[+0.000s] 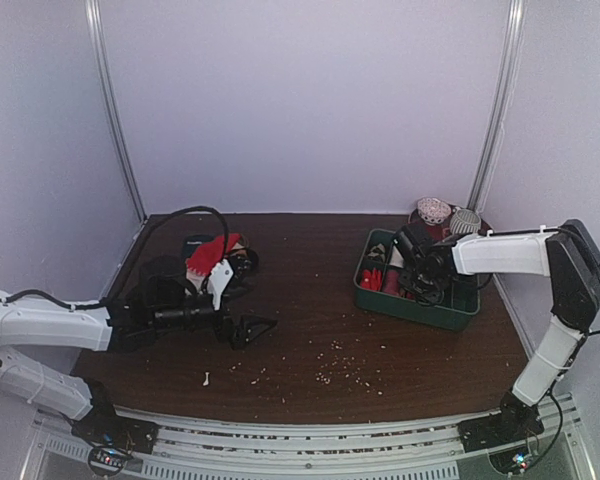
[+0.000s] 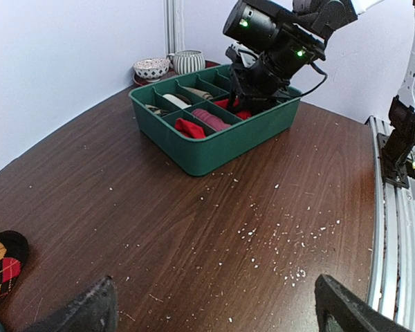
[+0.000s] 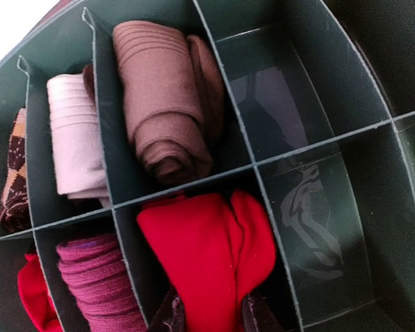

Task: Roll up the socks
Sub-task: Place the sock in the storage box, then reset both arms

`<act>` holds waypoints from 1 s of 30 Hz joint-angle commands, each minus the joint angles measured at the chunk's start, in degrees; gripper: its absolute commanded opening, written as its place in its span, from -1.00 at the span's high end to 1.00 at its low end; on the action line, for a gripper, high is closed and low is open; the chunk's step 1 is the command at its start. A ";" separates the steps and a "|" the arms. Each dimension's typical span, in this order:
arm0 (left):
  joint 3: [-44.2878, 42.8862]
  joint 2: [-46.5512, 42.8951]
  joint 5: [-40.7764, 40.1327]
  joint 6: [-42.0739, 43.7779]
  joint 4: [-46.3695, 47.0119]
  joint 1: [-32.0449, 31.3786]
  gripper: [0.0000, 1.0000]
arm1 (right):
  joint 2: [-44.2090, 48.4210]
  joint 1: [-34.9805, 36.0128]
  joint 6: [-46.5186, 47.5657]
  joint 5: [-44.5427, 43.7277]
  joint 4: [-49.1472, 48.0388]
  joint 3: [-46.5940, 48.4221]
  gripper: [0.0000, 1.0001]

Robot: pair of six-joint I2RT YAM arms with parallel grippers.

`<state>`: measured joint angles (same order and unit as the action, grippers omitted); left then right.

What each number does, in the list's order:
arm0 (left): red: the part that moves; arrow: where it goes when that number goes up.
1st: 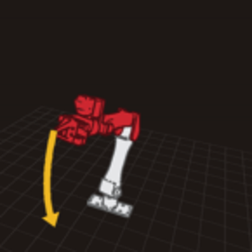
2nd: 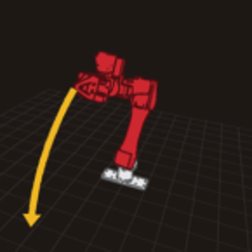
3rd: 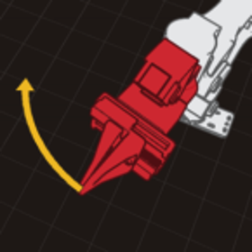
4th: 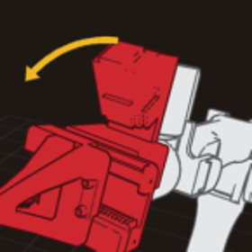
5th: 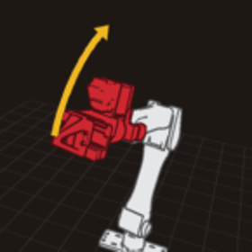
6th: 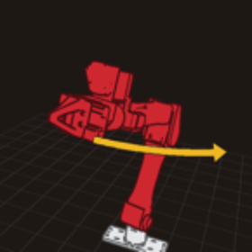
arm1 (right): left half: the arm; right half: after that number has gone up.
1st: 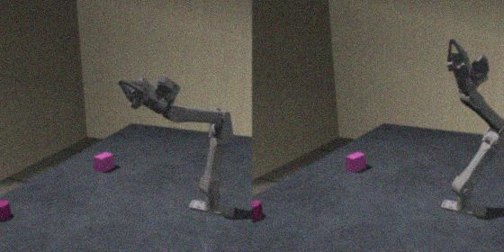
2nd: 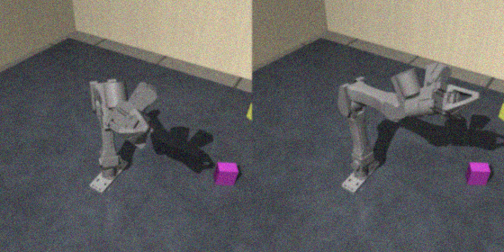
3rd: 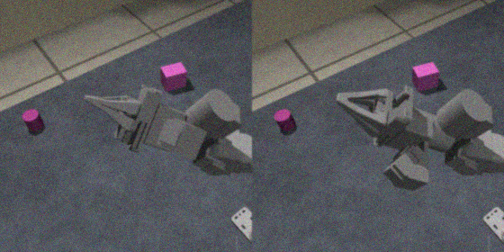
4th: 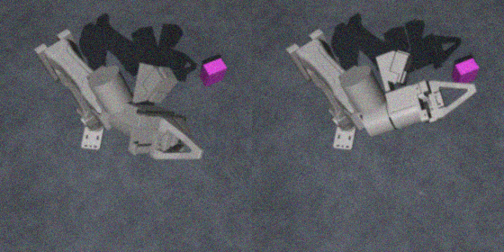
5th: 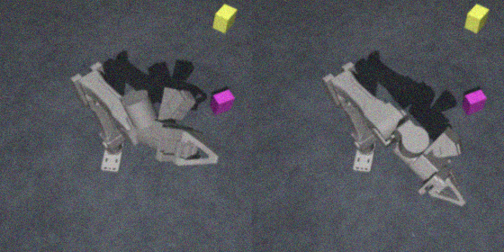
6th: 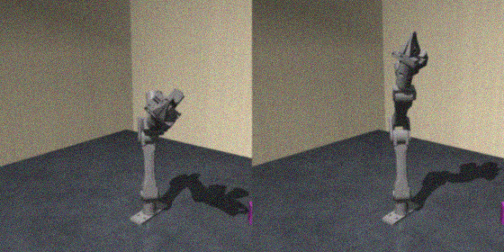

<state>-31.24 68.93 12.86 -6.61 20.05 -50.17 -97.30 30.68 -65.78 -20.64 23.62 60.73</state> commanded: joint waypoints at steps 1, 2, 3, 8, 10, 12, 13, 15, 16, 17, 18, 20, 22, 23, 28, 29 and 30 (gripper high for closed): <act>-1.02 1.08 0.99 0.23 2.27 0.34 -0.97 | -2.29 -1.47 0.38 3.89 6.03 -3.28 1.00; -1.09 1.33 1.14 0.28 2.17 0.34 -0.96 | -2.77 -1.97 0.87 4.72 4.98 -3.71 1.00; -1.20 1.58 1.34 0.28 2.18 0.34 -0.96 | -3.73 -2.24 1.52 5.55 3.90 -3.85 1.00; -1.56 2.05 0.91 0.93 0.94 0.34 -0.96 | -8.85 -3.90 5.30 6.83 2.76 -1.35 0.81; -1.71 2.08 0.60 1.22 0.70 0.34 -0.97 | -9.46 -4.44 6.17 7.78 2.31 -1.08 0.67; -1.82 2.13 0.46 1.33 0.66 0.33 -0.97 | -9.07 -4.63 6.52 8.50 1.68 -1.65 0.52; -1.81 2.21 0.39 1.38 0.64 0.33 -0.96 | -8.60 -4.68 6.72 8.85 1.22 -1.93 0.38; -1.99 2.50 0.16 1.50 0.52 0.34 -0.96 | -7.20 -4.75 6.93 9.60 1.23 -2.19 0.20; -2.08 2.68 0.17 1.58 0.42 0.34 -0.96 | -6.50 -4.75 7.14 9.97 1.35 -2.13 0.16; -2.18 2.89 0.15 1.63 0.30 0.34 -0.96 | -5.66 -4.75 7.27 10.14 1.63 -1.88 0.12; -2.28 3.08 0.15 1.67 0.15 0.34 -0.96 | -4.95 -4.77 7.60 10.39 2.14 -1.52 0.06; -2.34 3.46 0.02 1.65 0.07 0.34 -0.96 | -3.60 -4.75 8.12 10.58 3.41 -0.47 -0.07; -2.43 3.82 -0.24 1.48 0.12 0.29 -0.96 | -2.46 -4.75 8.75 10.36 4.78 0.69 -0.14; -2.42 3.96 -0.47 1.43 0.16 0.33 -0.96 | -1.93 -4.78 8.96 10.11 5.49 1.12 -0.16; -1.64 3.83 -3.47 0.14 2.04 0.34 -0.96 | 0.88 -4.83 10.15 9.53 7.09 1.86 -0.22; -1.44 3.70 -4.34 -0.17 2.31 0.34 -0.96 | 1.58 -4.84 10.33 9.42 7.06 1.63 -0.23; -1.37 3.73 -5.06 -0.27 2.35 0.34 -0.96 | 2.32 -4.84 10.58 9.29 6.98 1.44 -0.23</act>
<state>-32.21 72.69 11.25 -5.93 19.44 -50.17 -96.71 26.22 -56.66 -12.62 25.80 62.76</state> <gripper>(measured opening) 0.982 0.609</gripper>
